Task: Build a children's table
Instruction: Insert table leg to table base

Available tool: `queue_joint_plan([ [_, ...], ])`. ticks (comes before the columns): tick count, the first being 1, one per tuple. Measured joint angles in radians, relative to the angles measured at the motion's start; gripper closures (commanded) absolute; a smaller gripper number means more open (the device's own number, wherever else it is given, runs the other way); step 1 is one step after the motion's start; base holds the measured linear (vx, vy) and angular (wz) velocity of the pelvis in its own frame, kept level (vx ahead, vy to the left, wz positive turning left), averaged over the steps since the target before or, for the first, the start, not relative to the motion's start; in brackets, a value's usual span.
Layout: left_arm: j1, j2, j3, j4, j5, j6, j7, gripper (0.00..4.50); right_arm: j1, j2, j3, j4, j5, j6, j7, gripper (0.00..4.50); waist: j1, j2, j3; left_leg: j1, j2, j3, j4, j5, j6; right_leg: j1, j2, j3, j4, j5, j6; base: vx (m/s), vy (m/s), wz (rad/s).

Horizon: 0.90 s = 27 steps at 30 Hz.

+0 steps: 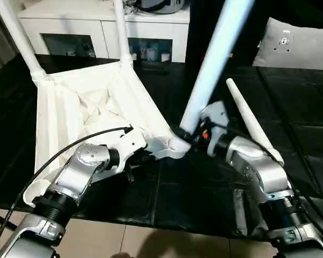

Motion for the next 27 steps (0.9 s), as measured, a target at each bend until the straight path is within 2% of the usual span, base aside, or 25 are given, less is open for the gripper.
queue_joint_plan([
  [6,-0.011,0.006,-0.012,0.012,0.020,-0.031,-0.015,4.50,-0.002,-0.005,0.008,0.000,0.000,0.027,0.009,2.59,0.000,-0.001,0.000,0.000,0.000,0.000,0.000,0.000,0.000,0.000,0.000,0.000,0.000,0.000,0.000,0.000,0.000,0.00],
  [13,-0.013,0.035,-0.031,0.032,0.024,-0.116,-0.071,4.50,-0.017,-0.026,0.016,-0.011,0.001,0.061,0.047,2.59,0.002,-0.004,0.000,0.000,0.000,0.000,0.000,0.000,0.000,0.000,0.000,0.000,0.000,0.000,0.000,0.000,0.000,0.00],
  [19,-0.001,0.041,-0.034,0.032,0.024,-0.155,-0.106,4.50,-0.017,-0.043,0.035,-0.042,0.007,0.112,0.073,2.59,0.013,-0.005,-0.001,0.000,0.000,0.000,0.000,0.000,0.000,0.000,0.000,0.000,0.000,0.000,0.000,0.000,0.000,0.00],
  [27,0.010,0.052,-0.049,0.010,0.019,-0.178,-0.157,4.50,-0.025,-0.044,0.032,-0.050,0.041,0.188,0.102,2.59,0.029,-0.009,-0.001,0.003,-0.001,0.000,0.000,-0.003,-0.005,0.001,-0.001,0.000,0.000,0.000,0.000,0.000,0.000,0.00],
])
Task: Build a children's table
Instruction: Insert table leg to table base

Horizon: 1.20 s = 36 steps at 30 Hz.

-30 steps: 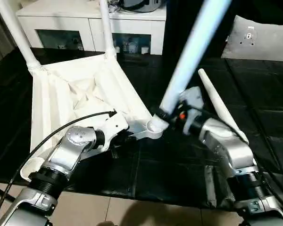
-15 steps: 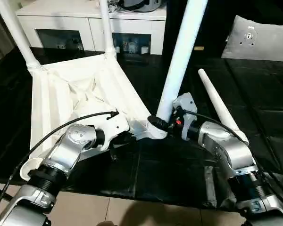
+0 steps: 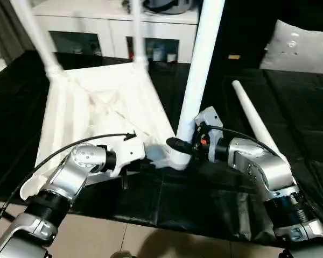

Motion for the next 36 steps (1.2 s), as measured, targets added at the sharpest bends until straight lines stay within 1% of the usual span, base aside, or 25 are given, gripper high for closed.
queue_joint_plan([
  [5,0.002,0.007,0.000,0.000,0.001,-0.011,-0.008,4.50,-0.010,-0.009,0.004,-0.001,0.000,0.023,0.010,2.59,-0.002,-0.002,0.000,0.000,0.000,0.000,0.000,0.000,0.000,0.000,0.000,0.000,0.000,0.000,0.000,0.000,0.000,0.00],
  [12,0.003,0.009,0.000,-0.003,0.002,-0.013,-0.009,4.50,-0.011,-0.002,0.004,0.004,-0.005,0.020,0.003,2.59,-0.002,-0.002,0.000,0.000,0.000,0.000,0.000,0.000,-0.001,0.000,0.000,0.000,0.000,0.000,0.000,0.000,0.000,0.00],
  [14,0.003,0.011,0.000,-0.003,0.003,-0.013,-0.009,4.50,-0.011,0.007,-0.002,0.022,-0.005,-0.002,-0.006,2.59,-0.003,-0.002,0.000,0.000,0.000,0.000,0.000,0.000,-0.001,0.000,0.000,0.000,0.000,0.000,0.000,0.000,0.000,0.00],
  [19,0.003,0.013,0.000,-0.002,0.004,-0.014,-0.010,4.50,-0.007,0.047,-0.039,0.095,0.001,-0.077,-0.031,2.59,-0.005,-0.002,0.000,0.000,0.000,0.000,0.000,0.000,-0.001,0.001,0.000,0.000,0.001,0.000,0.000,0.000,0.000,0.00],
  [21,0.003,0.013,0.001,-0.002,0.006,-0.014,-0.010,4.50,-0.005,0.054,-0.045,0.103,0.004,-0.087,-0.032,2.59,-0.005,-0.002,0.000,0.000,0.000,0.000,0.000,0.000,-0.001,0.001,0.000,0.000,0.001,0.000,0.000,0.000,0.000,0.00],
  [25,0.003,0.011,0.001,-0.001,0.006,-0.014,-0.010,4.50,0.049,0.087,-0.105,0.121,0.050,-0.132,-0.032,2.59,-0.005,-0.002,0.000,0.000,0.000,0.000,0.000,0.000,-0.001,0.002,0.000,0.000,0.001,0.000,0.000,0.000,0.000,0.00],
  [28,0.003,0.007,0.002,0.001,0.006,-0.014,-0.008,4.50,0.066,0.097,-0.122,0.128,0.071,-0.155,-0.031,2.59,-0.003,-0.002,0.000,0.000,0.001,0.000,0.000,0.000,-0.001,0.002,0.000,0.000,0.001,0.000,0.000,0.000,0.000,0.00],
  [33,0.006,-0.003,0.012,0.001,0.004,-0.010,-0.005,4.50,0.130,0.126,-0.173,0.149,0.107,-0.240,-0.030,2.59,0.001,0.000,-0.001,0.000,0.000,0.000,0.000,0.000,-0.001,0.003,0.000,0.000,-0.001,0.000,0.000,0.000,0.000,0.00],
  [36,0.010,-0.006,0.013,0.001,0.004,-0.009,0.001,4.50,0.156,0.142,-0.178,0.155,0.114,-0.289,-0.029,2.59,0.004,0.003,-0.003,0.001,0.000,0.000,0.000,0.000,-0.001,0.003,0.000,0.000,-0.001,0.000,0.000,0.000,0.000,0.00],
])
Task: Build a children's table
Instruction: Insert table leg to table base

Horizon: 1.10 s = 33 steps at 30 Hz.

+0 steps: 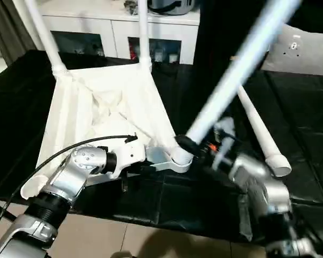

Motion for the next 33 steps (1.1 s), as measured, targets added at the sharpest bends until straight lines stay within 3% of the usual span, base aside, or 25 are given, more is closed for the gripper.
queue_joint_plan([
  [4,0.002,-0.002,0.000,0.000,0.000,0.000,0.001,4.50,0.026,0.002,0.010,-0.002,-0.015,-0.067,0.000,2.59,0.001,0.001,0.000,0.002,0.000,0.000,0.000,0.000,0.000,0.001,0.000,0.000,0.000,0.000,0.000,0.000,0.000,0.00],
  [7,0.012,-0.003,0.000,-0.001,0.001,0.000,0.003,4.50,0.028,-0.063,0.125,-0.043,-0.138,-0.153,-0.003,2.59,-0.001,0.004,-0.002,0.006,0.000,0.000,-0.002,0.000,0.000,0.006,0.000,0.000,-0.003,0.000,0.001,0.000,0.000,0.00],
  [9,0.016,-0.003,0.001,-0.001,0.003,0.000,0.003,4.50,0.019,-0.083,0.165,-0.052,-0.193,-0.173,-0.002,2.59,-0.004,0.003,-0.003,0.012,0.000,-0.001,-0.004,0.000,0.000,0.011,0.000,-0.001,-0.004,-0.002,0.003,0.000,0.000,0.00],
  [16,0.023,0.007,0.000,-0.002,0.004,0.000,-0.002,4.50,-0.009,-0.093,0.202,-0.046,-0.230,-0.167,0.006,2.59,-0.011,0.003,-0.004,0.024,-0.001,0.000,-0.013,0.000,0.000,0.022,0.001,-0.001,-0.012,-0.002,0.003,0.000,0.000,0.00],
  [27,-0.002,0.029,-0.010,0.036,0.001,-0.020,-0.059,4.50,-0.096,-0.064,0.215,0.048,-0.228,-0.124,0.043,2.59,-0.032,0.002,-0.008,0.027,-0.001,0.000,-0.016,0.000,0.000,0.024,0.002,-0.001,-0.014,-0.003,0.004,0.000,0.000,0.00],
  [33,-0.040,0.013,-0.021,0.093,0.005,-0.054,-0.079,4.50,-0.113,-0.087,0.224,0.040,-0.228,-0.074,0.067,2.59,-0.030,0.003,-0.007,0.027,-0.001,0.000,-0.016,0.000,0.000,0.024,0.002,-0.001,-0.014,-0.002,0.003,0.000,0.000,0.00],
])
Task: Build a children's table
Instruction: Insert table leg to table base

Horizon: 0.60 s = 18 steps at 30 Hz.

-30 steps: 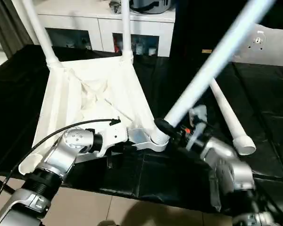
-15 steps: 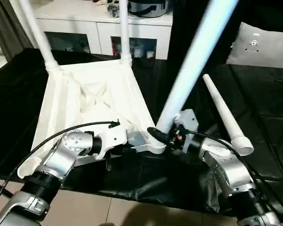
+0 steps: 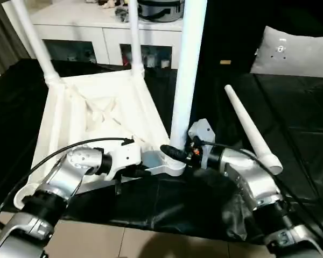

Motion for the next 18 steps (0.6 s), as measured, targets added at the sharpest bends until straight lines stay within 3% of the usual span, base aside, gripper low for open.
queue_joint_plan([
  [7,-0.086,-0.039,-0.020,0.129,0.020,-0.061,-0.021,4.50,0.007,-0.026,0.000,-0.045,-0.004,0.053,0.006,2.59,0.020,0.009,0.000,0.001,0.000,0.000,0.000,0.000,0.000,0.002,0.000,0.000,-0.001,-0.002,0.004,0.000,0.000,0.00],
  [13,-0.113,-0.038,-0.018,0.183,0.027,-0.089,-0.035,4.50,0.025,-0.023,-0.002,-0.071,-0.004,0.061,-0.024,2.59,0.020,0.013,-0.002,0.002,0.000,0.000,-0.003,0.000,0.000,0.002,0.000,0.000,-0.002,-0.003,0.004,0.000,0.000,0.00],
  [18,-0.093,-0.043,0.020,0.181,0.016,-0.052,-0.008,4.50,0.035,0.024,-0.009,-0.071,-0.021,0.061,-0.110,2.59,0.016,0.014,-0.002,0.004,0.000,0.000,-0.003,0.000,0.000,0.002,0.000,0.000,-0.002,-0.003,0.005,0.000,0.000,0.00],
])
